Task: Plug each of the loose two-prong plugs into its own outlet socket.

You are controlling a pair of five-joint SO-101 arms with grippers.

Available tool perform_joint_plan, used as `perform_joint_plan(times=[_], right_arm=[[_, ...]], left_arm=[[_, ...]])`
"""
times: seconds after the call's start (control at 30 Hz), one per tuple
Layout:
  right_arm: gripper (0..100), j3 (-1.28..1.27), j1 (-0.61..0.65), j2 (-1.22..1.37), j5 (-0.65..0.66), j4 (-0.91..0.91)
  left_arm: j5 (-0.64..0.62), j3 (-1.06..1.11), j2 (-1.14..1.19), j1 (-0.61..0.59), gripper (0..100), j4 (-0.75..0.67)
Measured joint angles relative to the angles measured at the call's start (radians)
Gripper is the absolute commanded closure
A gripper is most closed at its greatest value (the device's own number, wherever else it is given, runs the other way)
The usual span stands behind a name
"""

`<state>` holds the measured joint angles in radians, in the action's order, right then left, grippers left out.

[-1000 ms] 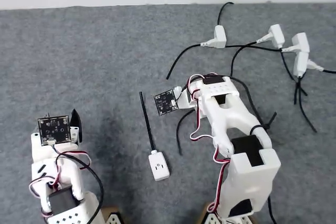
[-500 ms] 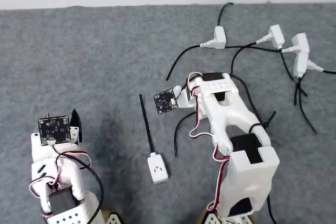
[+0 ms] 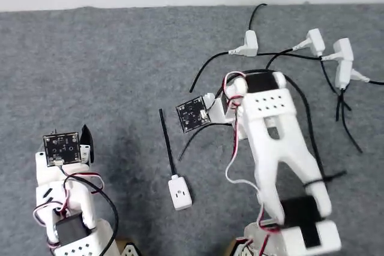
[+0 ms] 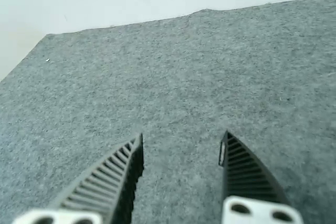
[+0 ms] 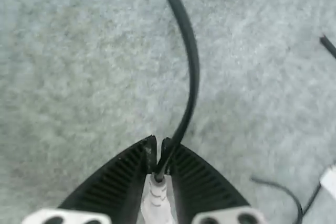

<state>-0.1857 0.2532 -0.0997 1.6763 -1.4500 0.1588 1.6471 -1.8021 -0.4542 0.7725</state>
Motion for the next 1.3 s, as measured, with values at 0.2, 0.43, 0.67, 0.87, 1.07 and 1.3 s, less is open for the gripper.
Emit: perform_joint_plan(times=[0.2,0.43,0.67,0.87,1.07,1.3], right_arm=[[98.9,0.0,0.026,-0.189,-0.103,-0.135],[98.9,-0.005,0.078,-0.416,-0.235,-0.256],[99.0,-0.221,0.075,-0.448,-0.259,-0.259],[99.0,-0.4,-0.054,-0.448,-0.259,-0.132],[98.7,-0.534,-0.137,-0.45,-0.261,0.005],[98.7,-0.637,-0.143,-0.45,-0.261,0.092]], left_arm=[[0.0,0.009,0.0,0.0,77,0.0],[0.0,0.009,0.0,0.0,77,0.0],[0.0,0.009,0.0,0.0,77,0.0],[0.0,0.009,0.0,0.0,77,0.0],[0.0,0.009,0.0,0.0,77,0.0],[0.0,0.009,0.0,0.0,77,0.0]])
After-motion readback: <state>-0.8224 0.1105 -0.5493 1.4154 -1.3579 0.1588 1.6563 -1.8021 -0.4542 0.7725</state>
